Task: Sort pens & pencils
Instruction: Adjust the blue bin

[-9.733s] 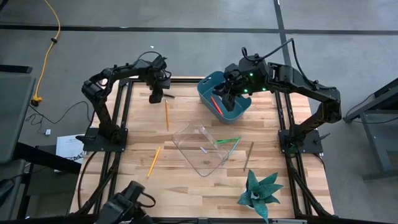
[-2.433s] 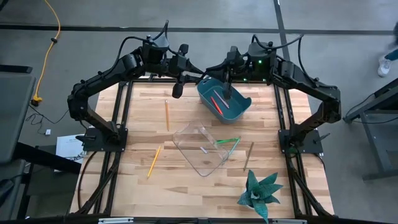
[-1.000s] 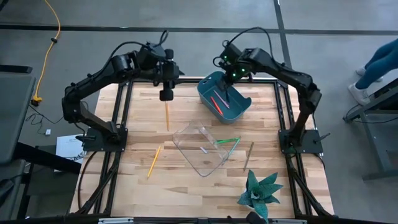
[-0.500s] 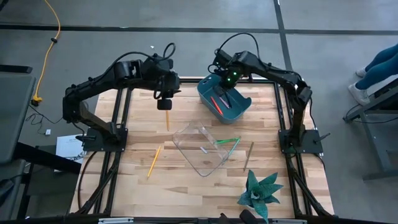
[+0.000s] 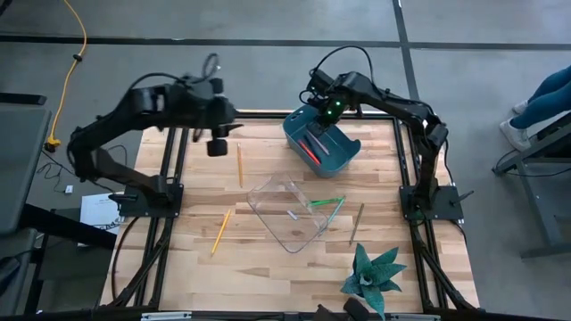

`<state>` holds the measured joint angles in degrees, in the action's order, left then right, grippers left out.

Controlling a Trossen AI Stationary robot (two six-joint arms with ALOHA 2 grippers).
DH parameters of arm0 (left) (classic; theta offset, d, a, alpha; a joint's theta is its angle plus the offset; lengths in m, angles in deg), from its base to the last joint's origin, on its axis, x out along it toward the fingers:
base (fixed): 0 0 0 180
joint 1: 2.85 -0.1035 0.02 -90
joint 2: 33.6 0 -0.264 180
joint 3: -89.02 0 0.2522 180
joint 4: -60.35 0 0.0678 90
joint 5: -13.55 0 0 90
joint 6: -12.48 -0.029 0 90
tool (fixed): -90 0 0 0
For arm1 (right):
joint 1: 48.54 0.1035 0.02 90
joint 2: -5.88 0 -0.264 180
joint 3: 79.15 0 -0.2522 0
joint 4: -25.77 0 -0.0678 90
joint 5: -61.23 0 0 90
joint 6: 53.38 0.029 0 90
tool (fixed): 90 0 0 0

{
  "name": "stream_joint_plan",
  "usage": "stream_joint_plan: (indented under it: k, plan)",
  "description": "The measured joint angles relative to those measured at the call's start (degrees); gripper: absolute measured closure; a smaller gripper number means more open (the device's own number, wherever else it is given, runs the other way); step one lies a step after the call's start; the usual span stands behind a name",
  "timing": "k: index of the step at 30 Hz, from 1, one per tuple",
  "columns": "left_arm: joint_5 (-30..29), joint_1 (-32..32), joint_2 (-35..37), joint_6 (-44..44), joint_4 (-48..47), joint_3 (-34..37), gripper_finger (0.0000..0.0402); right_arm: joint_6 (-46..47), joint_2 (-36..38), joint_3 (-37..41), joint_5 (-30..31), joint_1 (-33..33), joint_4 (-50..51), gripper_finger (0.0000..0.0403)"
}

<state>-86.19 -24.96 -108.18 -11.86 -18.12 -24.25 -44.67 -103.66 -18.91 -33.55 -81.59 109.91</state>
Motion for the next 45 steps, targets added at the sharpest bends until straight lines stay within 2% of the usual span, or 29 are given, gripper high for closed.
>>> stream_joint_plan:
  k: [4,7,13,19,23,28,31,38,40,45]
  plan:
    - [0.04,0.0,4.75,3.21,0.02,1.53,0.0287,-1.31,1.94,0.0,-0.43,0.91,-1.62,0.0289]
    - [0.02,0.0,8.83,6.37,0.69,5.6,0.0286,-2.29,4.22,0.0,-0.93,1.96,-4.31,0.0289]
    - [2.1,0.02,17.16,13.44,7.87,20.79,0.0286,-5.14,11.26,0.0,-6.66,3.49,-8.92,0.0289]
    - [6.82,0.07,23.94,20.87,18.56,36.04,0.029,-9.54,18.79,0.0,-16.83,4.91,-6.79,0.0289]
    - [7.33,1.69,26.31,24.65,21.72,40.9,0.0291,-11.4,22.67,0.0,-18.86,7.86,-3.74,0.0289]
    - [3.66,5.24,26.89,26.33,23.16,42.21,0.0291,-11.08,25.7,1.43,-18.87,13.43,-2.85,0.0289]
    - [1.47,7.26,26.89,27.46,23.15,42.21,0.029,-8.29,29.5,10.26,-19.11,16.77,-8.83,0.0289]
    - [-3.34,12.87,26.85,31.62,23.09,42.23,0.0291,6.47,43.36,40.8,-20.37,22.67,-33.64,0.0289]
    - [-4.83,14.44,26.81,32.6,23.11,42.23,0.0291,9.48,46.52,46.6,-20.14,23.32,-35.69,0.0289]
    - [-7.64,17.97,26.67,35.01,22.99,42.25,0.0291,13.03,50.23,55.25,-16.31,25.45,-32.03,0.0289]
